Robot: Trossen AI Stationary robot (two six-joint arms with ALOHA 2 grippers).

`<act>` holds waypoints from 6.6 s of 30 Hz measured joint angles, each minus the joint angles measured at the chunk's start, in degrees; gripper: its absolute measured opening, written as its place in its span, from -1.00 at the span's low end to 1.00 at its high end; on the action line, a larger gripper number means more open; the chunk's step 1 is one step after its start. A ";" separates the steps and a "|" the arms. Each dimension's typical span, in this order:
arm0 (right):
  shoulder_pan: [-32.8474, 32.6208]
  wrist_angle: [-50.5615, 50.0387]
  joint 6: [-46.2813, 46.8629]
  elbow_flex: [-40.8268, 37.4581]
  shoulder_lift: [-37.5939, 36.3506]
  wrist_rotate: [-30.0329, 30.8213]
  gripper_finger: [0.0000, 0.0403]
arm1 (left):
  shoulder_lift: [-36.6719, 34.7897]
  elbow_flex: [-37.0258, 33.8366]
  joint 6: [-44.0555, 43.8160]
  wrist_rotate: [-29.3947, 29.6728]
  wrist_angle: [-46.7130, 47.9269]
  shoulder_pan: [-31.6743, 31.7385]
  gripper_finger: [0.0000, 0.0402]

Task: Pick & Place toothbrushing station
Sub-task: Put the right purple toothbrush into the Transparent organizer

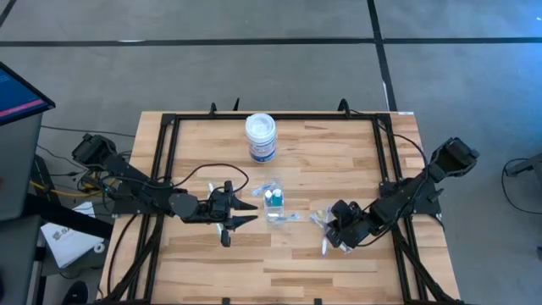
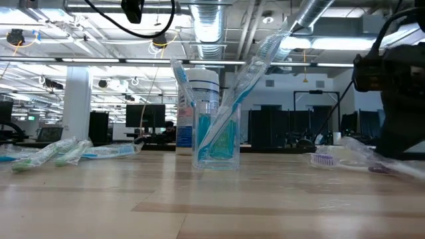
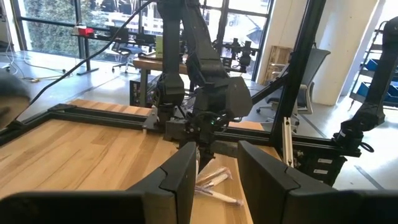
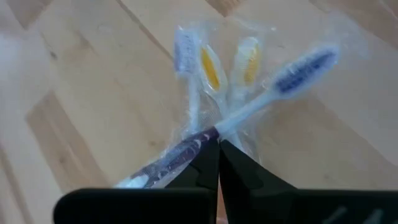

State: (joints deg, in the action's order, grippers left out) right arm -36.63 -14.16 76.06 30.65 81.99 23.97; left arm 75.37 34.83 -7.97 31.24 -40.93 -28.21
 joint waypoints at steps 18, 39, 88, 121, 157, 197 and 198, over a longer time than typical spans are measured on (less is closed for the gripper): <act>-3.60 -0.28 -1.69 0.00 -6.00 4.07 -1.00 | 0.00 0.00 0.00 0.00 0.00 -0.01 -0.45; -7.68 0.76 -5.23 0.09 -10.96 12.11 -1.00 | 0.00 0.00 0.00 0.00 0.00 -0.02 -0.45; -7.84 3.90 -34.49 12.27 -13.87 22.63 -1.00 | 0.79 0.04 0.00 0.00 -0.86 0.00 -0.45; 0.82 12.76 -54.08 19.39 -13.74 15.45 -1.00 | 15.15 0.04 0.00 -14.19 -23.95 8.79 -0.45; 17.76 28.38 -61.56 19.41 -7.66 -5.86 -1.00 | 15.10 2.37 -2.94 -27.86 -25.63 17.35 -0.45; 18.65 29.56 -62.56 19.39 -7.66 -7.66 -1.00 | 15.10 5.69 -1.29 -24.76 -24.85 19.02 -0.45; 18.65 29.53 -62.56 19.39 -7.66 -7.66 -1.00 | 15.10 6.04 -1.29 -24.82 -24.83 19.02 -0.45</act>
State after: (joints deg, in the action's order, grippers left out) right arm -17.98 15.37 13.50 50.04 74.32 16.32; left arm 90.48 40.87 -9.26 6.43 -65.76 -9.19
